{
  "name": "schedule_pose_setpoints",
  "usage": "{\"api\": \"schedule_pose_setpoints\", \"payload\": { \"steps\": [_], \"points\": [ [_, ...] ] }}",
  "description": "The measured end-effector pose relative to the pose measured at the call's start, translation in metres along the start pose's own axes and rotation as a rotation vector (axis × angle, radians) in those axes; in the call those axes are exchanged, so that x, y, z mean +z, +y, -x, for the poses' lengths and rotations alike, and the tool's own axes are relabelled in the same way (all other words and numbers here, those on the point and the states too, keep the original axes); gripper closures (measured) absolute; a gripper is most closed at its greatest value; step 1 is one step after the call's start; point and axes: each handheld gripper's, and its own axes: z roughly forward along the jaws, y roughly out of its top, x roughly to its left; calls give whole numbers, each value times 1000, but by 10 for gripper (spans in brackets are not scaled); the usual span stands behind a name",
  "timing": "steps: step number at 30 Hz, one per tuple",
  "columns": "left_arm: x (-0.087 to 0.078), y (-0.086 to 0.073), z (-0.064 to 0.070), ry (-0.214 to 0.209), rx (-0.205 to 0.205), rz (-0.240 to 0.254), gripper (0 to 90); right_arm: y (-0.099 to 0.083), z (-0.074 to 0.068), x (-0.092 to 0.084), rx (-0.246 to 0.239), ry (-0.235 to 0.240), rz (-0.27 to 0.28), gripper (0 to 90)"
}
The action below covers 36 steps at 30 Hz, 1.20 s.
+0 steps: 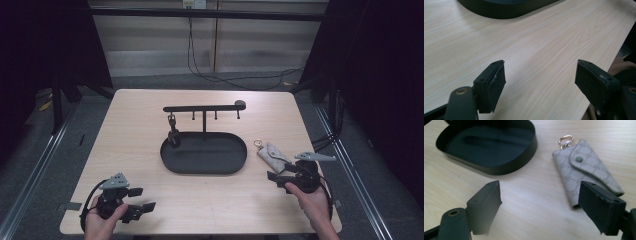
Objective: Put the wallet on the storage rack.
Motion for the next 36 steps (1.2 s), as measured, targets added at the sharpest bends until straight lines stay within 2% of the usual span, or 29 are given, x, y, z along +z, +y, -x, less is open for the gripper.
{"api": "schedule_pose_setpoints", "payload": {
  "steps": [2, 3, 7, 19, 28, 31, 36],
  "points": [
    [0, 0, 0, -5, 1, -3, 239, 6, 2, 1, 2, -8, -16, 180],
    [1, 0, 1, -3, 6, -4, 239, 8, 4, 2, 5, 3, -27, 180],
    [4, 1, 1, -9, 6, -18, 226, 19, 10, 7, 46, 24, -104, 181],
    [5, 2, 1, -22, 8, -30, 226, 50, 11, 28, -3, -11, -292, 219],
    [6, 2, 2, -31, 13, -38, 226, 70, 22, 40, -21, -40, -382, 205],
    [6, 2, 4, -37, 18, -40, 226, 76, 24, 43, -20, -46, -395, 206],
    [6, 3, 6, -37, 24, -41, 226, 84, 27, 49, -26, -80, -444, 203]
  ]
}}
